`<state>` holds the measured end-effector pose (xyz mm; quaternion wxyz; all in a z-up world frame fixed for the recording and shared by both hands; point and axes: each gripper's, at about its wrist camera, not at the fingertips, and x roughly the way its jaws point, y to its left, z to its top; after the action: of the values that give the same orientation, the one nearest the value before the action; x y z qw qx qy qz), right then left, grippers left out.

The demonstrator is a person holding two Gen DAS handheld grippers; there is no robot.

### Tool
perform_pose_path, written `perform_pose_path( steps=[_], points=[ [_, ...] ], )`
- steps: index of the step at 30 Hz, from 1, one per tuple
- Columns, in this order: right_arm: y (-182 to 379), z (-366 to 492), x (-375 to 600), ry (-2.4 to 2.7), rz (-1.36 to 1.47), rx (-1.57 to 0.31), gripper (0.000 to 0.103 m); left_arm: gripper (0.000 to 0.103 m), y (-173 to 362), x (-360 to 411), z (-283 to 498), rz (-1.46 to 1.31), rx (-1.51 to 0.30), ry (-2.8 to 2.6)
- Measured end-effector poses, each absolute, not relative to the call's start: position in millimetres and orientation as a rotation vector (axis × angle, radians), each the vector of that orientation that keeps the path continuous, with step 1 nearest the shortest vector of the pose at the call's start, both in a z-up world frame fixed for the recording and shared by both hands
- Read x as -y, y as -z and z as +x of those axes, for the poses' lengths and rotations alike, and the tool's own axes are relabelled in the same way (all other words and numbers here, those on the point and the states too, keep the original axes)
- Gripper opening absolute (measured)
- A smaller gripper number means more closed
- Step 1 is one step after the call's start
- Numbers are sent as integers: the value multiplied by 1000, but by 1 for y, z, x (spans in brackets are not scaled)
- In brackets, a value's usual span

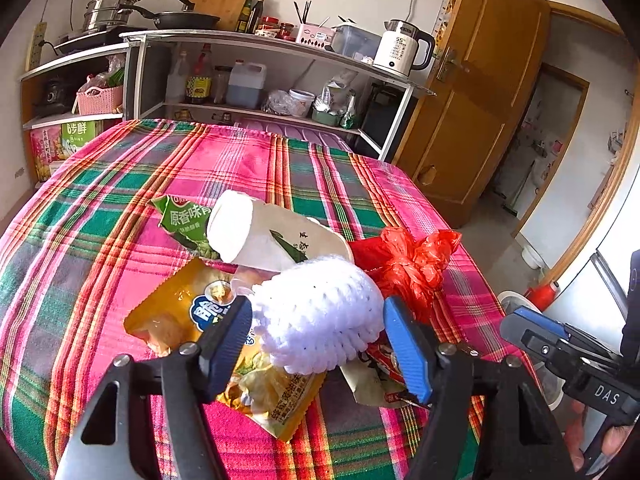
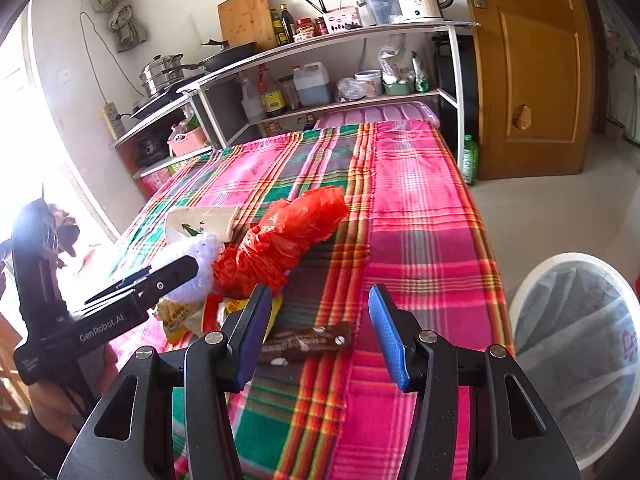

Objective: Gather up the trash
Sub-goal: 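Grasp the red plastic bag with the right tool while the left tool grasps the white mesh net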

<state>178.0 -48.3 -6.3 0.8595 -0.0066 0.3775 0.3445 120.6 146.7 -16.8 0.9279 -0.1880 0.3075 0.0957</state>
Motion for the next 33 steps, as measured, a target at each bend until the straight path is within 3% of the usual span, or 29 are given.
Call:
perform_pose_path(
  steps=[4, 9, 11, 26, 27, 28, 33],
  points=[
    [8, 184, 34, -746, 5, -811, 52, 45, 17, -148, 116, -387, -628, -173],
    [10, 194, 15, -769, 53, -838, 55, 31, 12, -151, 105, -391, -605, -134],
    [12, 198, 7, -774, 73, -854, 61, 30, 12, -153, 102, -393, -598, -126],
    [40, 226, -24, -726, 150, -1005, 61, 24, 10, -168, 86, -419, -574, -97],
    [43, 228, -24, -730, 163, -1020, 60, 24, 10, -167, 86, -417, -574, -95],
    [43, 228, -22, -738, 175, -1024, 52, 24, 10, -167, 86, -415, -574, -93],
    [33, 221, -17, -731, 141, -979, 51, 23, 8, -164, 86, -407, -575, -90]
  ],
)
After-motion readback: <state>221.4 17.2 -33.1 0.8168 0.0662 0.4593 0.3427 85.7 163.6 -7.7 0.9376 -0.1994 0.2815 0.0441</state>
